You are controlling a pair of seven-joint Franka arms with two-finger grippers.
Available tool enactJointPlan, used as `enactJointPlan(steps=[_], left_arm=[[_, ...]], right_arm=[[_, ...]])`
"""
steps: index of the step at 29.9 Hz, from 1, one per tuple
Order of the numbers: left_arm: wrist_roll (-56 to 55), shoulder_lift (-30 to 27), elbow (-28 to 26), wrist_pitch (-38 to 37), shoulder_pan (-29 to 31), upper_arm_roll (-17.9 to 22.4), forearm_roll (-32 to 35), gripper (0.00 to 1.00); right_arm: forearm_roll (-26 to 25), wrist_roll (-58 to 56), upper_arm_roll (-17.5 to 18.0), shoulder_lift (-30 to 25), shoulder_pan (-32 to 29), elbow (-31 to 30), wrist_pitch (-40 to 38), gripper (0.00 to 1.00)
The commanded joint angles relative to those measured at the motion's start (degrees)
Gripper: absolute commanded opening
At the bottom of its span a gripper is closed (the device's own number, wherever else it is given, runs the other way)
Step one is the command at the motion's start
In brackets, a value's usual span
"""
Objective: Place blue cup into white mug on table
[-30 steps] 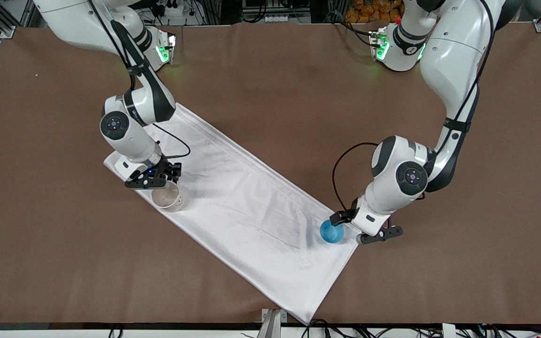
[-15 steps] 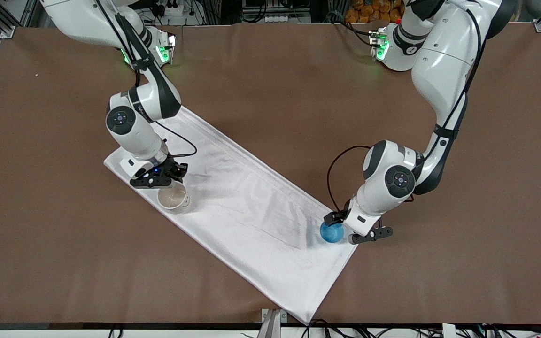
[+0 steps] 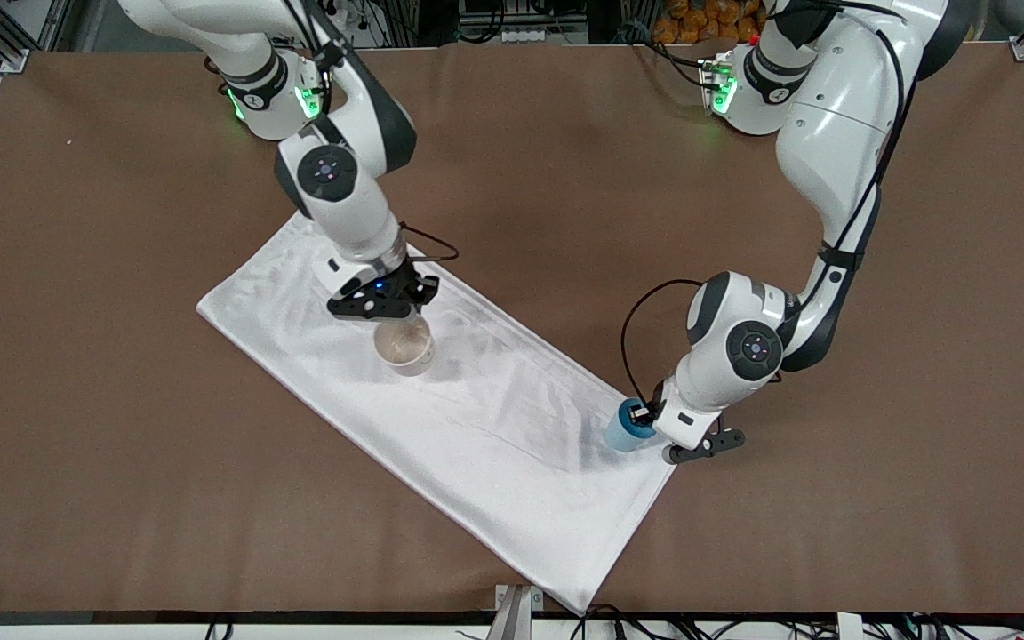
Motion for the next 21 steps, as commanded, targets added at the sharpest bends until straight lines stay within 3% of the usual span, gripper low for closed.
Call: enactJointPlan(steps=[1, 5, 10, 21], left_arm=[[-1.62, 0.72, 1.08, 0.35, -0.78, 0.96, 1.32, 0.00], [-1.62, 0.63, 1.00, 0.26, -0.78, 0.96, 2.82, 0.00], [-2.23, 0.01, 0.91, -1.67, -0.78, 1.05, 3.69, 0.00], [-4.34, -5.61, 1.00, -18.44, -2.27, 0.96, 7.21, 0.00]], right_arm=[[-3.23, 9.65, -0.21, 2.92, 5.44, 8.31, -6.40, 0.00], [-6.75, 18.09, -0.21, 7.04, 10.19, 13.93, -7.64, 0.00], [-7.64, 23.20, -0.30, 12.41, 14.24, 20.44, -7.73, 0.00], [-11.59, 31.37, -0.48, 22.52, 20.75, 31.26, -7.64, 0.00]])
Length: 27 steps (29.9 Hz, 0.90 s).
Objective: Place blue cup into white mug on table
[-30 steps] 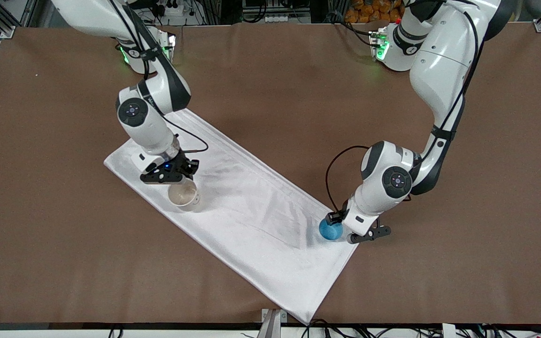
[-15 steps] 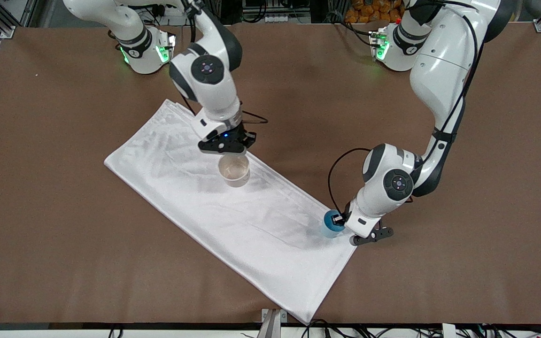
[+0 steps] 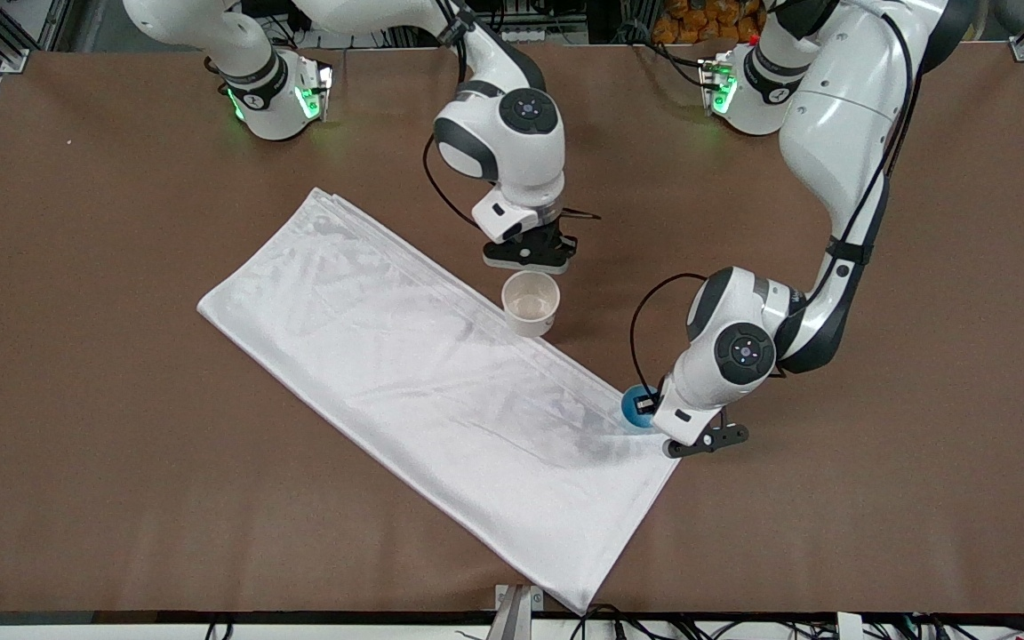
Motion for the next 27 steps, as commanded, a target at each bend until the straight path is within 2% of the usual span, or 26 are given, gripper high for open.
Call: enactJointPlan(steps=[1, 14, 21, 27], left_arm=[[-2.03, -4.46, -0.81, -9.00, -2.10, 0.68, 1.82, 0.00], [-4.76, -8.42, -0.90, -23.78, -6.59, 0.33, 1.56, 0.00], [-5.02, -10.09, -0.72, -23.09, -5.45, -0.64, -1.77, 0.00], [-3.88, -12.73, -0.72, -22.64, -2.64, -0.72, -4.24, 0.00]], right_arm=[[-3.59, 4.43, -0.42, 6.08, 2.84, 8.22, -1.18, 0.00], [-4.92, 5.67, -0.69, 12.32, 7.23, 14.81, -1.09, 0.00], [-4.74, 6.72, -4.29, 17.42, 11.19, 19.82, -1.09, 0.00], [-4.65, 6.63, -4.29, 17.77, 11.19, 19.91, -1.09, 0.00]])
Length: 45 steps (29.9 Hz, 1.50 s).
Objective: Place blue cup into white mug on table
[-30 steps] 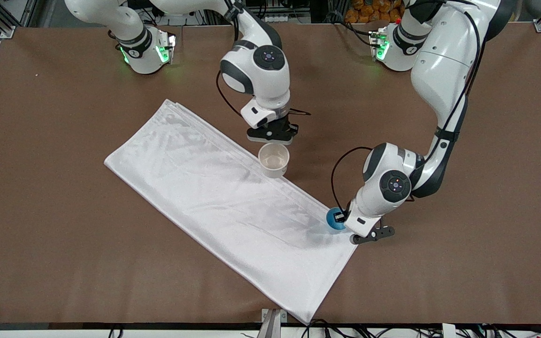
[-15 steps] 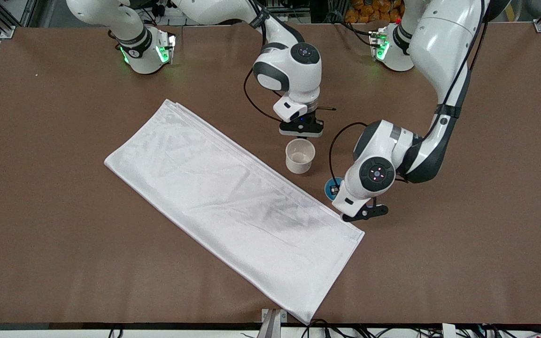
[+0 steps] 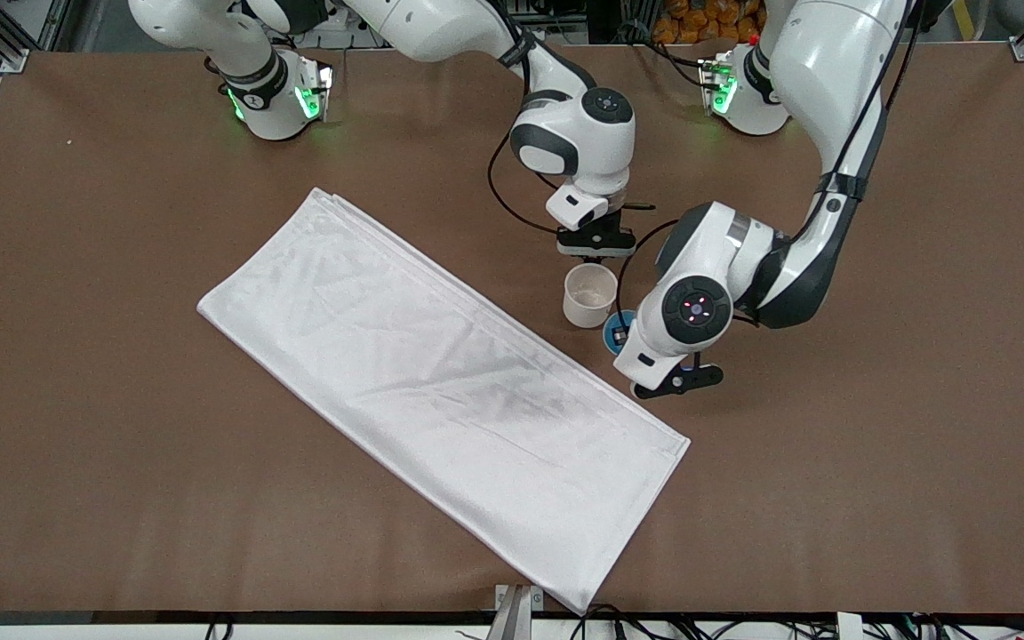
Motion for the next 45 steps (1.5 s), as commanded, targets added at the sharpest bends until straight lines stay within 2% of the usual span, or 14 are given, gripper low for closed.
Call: enactJointPlan(steps=[1, 3, 4, 5, 6, 7, 15, 27, 38, 45], left_arm=[[0.51, -4.01, -0.92, -0.13, 2.83, -0.45, -2.27, 0.00], [0.87, -4.45, -1.09, -0.22, 2.83, -0.45, -2.88, 0.00], [0.87, -4.54, -1.18, -0.31, 2.74, -0.45, -2.97, 0.00], [0.87, -4.54, -1.27, -0.31, 2.66, -0.45, -3.06, 0.00], [0.87, -4.45, -1.27, -0.39, 2.57, -0.45, -3.06, 0.00], [0.87, -4.36, -1.27, -0.39, 2.39, -0.45, -3.06, 0.00], [0.43, -4.36, -1.80, -0.39, 2.04, -0.53, -3.15, 0.00], [-1.59, -5.85, -3.73, -0.04, 2.04, -1.76, -5.17, 0.00], [-7.12, -6.56, -5.05, 3.12, 1.69, -4.40, -6.14, 0.00], [-9.32, -6.38, -7.68, 5.14, -0.51, -4.49, -5.88, 0.00]], right_arm=[[-1.15, 1.31, -0.75, 1.68, 0.54, 3.07, -1.08, 0.00], [-1.15, 1.31, -0.75, 1.77, 0.54, 3.07, -1.08, 0.00], [-1.06, 1.31, -0.75, 1.68, 0.54, 3.07, -1.08, 0.06], [-1.06, 1.31, -0.75, 1.77, 0.54, 3.07, -1.08, 0.30], [-0.89, 1.49, -0.66, 1.68, 0.54, 3.07, -1.08, 0.73], [-0.80, 1.40, -0.66, 1.42, 0.54, 3.07, -1.25, 1.00], [-0.53, 1.49, -0.31, -1.48, 0.45, 3.16, -7.40, 1.00], [-0.36, 1.75, -0.31, -9.82, 2.12, 2.64, -11.79, 1.00], [-0.27, -3.69, -0.31, -17.82, 1.86, 2.37, -26.02, 1.00], [1.22, -8.70, -0.31, -24.06, -0.15, 2.37, -31.22, 1.00]])
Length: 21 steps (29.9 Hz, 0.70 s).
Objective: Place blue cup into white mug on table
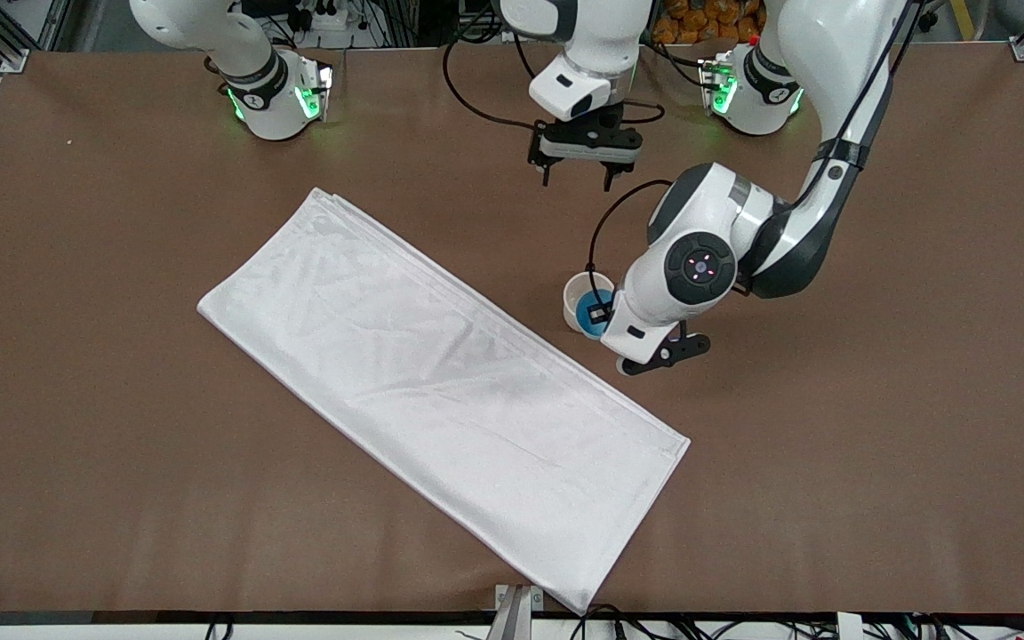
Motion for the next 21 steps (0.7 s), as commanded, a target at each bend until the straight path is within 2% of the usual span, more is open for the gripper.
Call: enactJointPlan(steps=[1, 6, 14, 18, 21], left_arm=[[-2.26, -1.70, -4.61, 2.74, -1.47, 0.11, -0.82, 0.00], [-2.62, -2.14, -7.16, 3.71, -2.09, 0.11, -0.64, 0.00], [-2.44, -6.09, -13.04, 6.34, -1.92, -0.16, -0.56, 0.00], [-2.26, -6.45, -13.75, 6.70, -1.83, -0.16, -0.56, 0.00], [-2.26, -6.45, -14.28, 6.78, -1.91, -0.16, -0.56, 0.00]], right_arm=[[2.16, -5.28, 0.13, -6.61, -2.57, -1.66, -3.77, 1.00], [3.49, -9.95, -0.05, -11.27, -5.56, -1.66, -7.29, 1.00], [5.07, -19.96, -0.05, -17.69, -13.38, -1.58, -13.00, 1.00], [5.43, -25.84, -0.05, -20.15, -17.60, -1.58, -14.67, 1.00], [8.23, -30.24, -0.31, -21.73, -21.29, -1.49, -15.82, 1.00]])
